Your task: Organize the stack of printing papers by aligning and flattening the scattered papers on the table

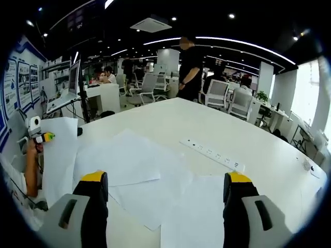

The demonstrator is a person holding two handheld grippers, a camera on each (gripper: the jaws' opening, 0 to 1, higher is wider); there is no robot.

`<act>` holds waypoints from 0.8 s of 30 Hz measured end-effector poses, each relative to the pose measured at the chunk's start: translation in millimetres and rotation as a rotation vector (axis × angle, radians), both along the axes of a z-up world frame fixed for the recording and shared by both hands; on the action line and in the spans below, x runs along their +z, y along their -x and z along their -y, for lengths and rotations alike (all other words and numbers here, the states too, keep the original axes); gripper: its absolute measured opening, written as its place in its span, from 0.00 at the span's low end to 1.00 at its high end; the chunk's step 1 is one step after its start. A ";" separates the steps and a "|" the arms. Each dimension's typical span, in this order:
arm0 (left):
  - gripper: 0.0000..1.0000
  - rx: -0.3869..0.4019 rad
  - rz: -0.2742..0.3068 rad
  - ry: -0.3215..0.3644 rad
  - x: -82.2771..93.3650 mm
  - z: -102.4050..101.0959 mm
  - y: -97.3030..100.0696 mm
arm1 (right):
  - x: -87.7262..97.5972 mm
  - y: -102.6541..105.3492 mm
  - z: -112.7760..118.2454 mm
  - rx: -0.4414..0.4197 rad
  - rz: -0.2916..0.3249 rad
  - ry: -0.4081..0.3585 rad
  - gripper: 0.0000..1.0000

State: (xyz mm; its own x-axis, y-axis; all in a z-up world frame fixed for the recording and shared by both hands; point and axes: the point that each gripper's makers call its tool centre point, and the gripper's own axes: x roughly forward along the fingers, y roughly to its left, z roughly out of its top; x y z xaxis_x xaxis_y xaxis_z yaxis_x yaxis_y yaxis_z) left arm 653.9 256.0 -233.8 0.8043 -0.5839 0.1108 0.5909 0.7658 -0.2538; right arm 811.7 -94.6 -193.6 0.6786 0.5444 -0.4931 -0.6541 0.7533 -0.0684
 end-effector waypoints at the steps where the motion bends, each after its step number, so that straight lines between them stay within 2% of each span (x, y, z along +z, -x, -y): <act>1: 0.06 0.000 0.000 0.001 0.0 -0.3 0.1 | -0.4 -0.7 -0.2 -0.002 -0.002 0.000 0.87; 16: 0.06 -0.004 0.007 0.008 1.3 -1.9 2.5 | -7.5 -7.6 -13.9 0.010 -0.024 0.014 0.87; 24: 0.06 -0.006 0.010 0.008 1.5 -1.5 2.5 | -13.1 -13.8 -13.4 -0.005 -0.032 0.035 0.87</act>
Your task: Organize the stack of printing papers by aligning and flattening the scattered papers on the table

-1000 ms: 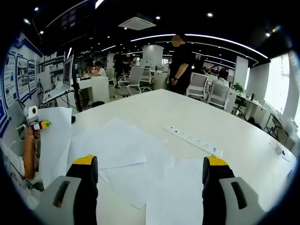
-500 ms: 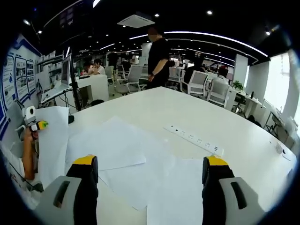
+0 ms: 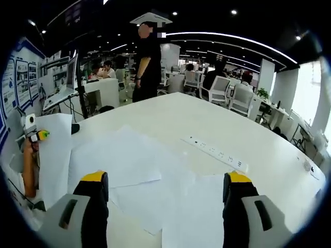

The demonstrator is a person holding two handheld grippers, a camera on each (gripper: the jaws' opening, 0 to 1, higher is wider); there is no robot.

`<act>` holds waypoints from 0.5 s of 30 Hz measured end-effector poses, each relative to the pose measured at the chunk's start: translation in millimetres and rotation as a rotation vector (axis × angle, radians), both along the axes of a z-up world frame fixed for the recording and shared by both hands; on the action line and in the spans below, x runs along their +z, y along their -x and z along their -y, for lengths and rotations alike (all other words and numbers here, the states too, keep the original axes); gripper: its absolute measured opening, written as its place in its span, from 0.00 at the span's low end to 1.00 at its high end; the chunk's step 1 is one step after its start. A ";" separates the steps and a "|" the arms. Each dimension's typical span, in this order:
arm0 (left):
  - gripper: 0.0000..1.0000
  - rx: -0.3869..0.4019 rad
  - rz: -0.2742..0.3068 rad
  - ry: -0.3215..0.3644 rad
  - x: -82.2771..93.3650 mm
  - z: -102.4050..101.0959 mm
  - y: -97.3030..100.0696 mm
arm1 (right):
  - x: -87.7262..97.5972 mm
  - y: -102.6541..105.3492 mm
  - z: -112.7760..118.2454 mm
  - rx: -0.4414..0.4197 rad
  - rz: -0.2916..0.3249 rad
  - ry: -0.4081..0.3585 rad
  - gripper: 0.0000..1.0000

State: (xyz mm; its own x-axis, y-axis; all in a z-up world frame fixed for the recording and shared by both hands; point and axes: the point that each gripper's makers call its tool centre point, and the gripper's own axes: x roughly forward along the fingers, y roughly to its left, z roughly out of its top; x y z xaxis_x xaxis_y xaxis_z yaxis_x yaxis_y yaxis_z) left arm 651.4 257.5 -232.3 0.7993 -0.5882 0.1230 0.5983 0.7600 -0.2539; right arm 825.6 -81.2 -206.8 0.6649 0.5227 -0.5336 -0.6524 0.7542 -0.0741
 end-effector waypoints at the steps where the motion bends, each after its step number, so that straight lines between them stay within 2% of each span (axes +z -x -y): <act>1: 0.06 -0.002 0.001 -0.002 0.0 0.4 0.2 | -0.6 -0.7 0.5 -0.005 -0.004 -0.005 0.87; 15: 0.06 -0.002 0.007 -0.004 1.1 0.3 2.5 | -9.7 -5.3 -1.5 -0.017 -0.025 0.010 0.87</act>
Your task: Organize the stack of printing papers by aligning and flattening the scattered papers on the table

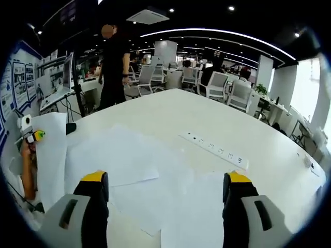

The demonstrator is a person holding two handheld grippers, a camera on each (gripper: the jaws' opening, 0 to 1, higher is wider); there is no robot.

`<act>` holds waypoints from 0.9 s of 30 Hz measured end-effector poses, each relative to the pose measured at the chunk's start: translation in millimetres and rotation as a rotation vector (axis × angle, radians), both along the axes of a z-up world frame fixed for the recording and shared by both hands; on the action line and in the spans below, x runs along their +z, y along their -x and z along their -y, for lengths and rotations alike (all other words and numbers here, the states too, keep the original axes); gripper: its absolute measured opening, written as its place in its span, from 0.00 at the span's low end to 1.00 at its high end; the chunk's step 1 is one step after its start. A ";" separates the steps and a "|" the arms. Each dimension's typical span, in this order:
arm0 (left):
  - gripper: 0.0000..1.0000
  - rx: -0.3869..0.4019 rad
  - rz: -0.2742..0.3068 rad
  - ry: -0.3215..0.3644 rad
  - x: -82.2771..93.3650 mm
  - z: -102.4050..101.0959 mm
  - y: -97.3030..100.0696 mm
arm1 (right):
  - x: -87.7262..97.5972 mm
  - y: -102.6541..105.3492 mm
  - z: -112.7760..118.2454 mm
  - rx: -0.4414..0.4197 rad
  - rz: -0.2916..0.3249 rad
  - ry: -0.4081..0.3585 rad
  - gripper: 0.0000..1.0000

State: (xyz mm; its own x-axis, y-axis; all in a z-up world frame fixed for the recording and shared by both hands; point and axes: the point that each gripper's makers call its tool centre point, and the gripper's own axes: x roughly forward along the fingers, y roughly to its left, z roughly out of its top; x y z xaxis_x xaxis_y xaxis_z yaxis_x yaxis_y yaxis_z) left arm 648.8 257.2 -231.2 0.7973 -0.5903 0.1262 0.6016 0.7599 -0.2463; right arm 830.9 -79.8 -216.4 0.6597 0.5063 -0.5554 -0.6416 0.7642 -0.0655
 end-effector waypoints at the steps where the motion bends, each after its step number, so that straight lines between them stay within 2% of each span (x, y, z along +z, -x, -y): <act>1: 0.06 0.000 0.000 0.001 0.1 -0.3 0.0 | -0.3 -0.5 -0.9 0.002 -0.001 0.001 0.87; 23: 0.06 0.007 0.001 0.010 1.0 -6.3 0.0 | -10.3 -7.1 -12.6 0.021 -0.022 -0.002 0.86; 27: 0.06 0.006 0.000 0.009 0.6 -5.7 -0.3 | -16.0 -1.9 -17.5 0.026 -0.030 0.003 0.86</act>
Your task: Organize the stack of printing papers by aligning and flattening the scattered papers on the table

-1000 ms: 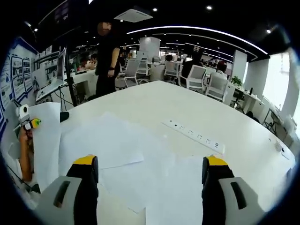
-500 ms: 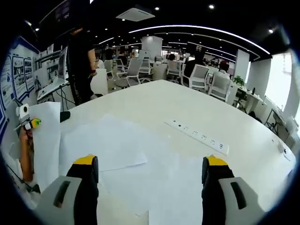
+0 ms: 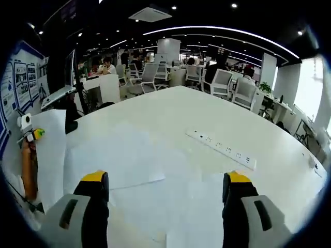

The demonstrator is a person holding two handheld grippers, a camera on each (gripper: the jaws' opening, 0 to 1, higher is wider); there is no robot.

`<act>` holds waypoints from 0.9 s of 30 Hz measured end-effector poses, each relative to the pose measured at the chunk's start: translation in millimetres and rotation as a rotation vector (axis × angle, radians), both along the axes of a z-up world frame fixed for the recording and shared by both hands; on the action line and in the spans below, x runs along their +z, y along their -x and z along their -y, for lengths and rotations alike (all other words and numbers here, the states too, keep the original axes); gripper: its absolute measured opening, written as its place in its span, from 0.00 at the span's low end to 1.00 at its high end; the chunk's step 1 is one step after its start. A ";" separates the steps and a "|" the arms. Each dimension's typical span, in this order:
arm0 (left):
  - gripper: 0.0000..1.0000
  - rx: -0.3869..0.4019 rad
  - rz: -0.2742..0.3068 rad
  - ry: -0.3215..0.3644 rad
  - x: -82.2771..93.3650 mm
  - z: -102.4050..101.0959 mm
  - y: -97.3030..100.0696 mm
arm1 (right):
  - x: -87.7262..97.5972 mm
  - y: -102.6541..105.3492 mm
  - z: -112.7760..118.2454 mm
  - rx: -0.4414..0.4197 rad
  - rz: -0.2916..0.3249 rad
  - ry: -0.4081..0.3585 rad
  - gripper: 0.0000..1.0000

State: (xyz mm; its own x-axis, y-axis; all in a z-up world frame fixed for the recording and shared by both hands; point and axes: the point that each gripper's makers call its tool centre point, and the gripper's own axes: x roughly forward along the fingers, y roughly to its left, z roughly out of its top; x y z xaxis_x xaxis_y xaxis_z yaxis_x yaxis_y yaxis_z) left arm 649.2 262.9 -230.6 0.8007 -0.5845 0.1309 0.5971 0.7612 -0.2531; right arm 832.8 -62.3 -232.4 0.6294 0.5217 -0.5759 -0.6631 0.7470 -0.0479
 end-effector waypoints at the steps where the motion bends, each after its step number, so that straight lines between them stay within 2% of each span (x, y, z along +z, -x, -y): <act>1: 0.06 0.000 0.000 0.000 -0.1 0.0 0.1 | -0.8 -0.4 -0.4 0.002 -0.002 0.002 0.86; 18: 0.06 0.006 0.006 0.002 1.6 -2.2 1.5 | -8.9 -8.6 -10.1 0.019 -0.023 -0.005 0.86; 27: 0.06 0.005 0.010 0.007 2.8 -2.7 2.3 | -15.0 0.9 -18.7 0.018 -0.028 -0.010 0.86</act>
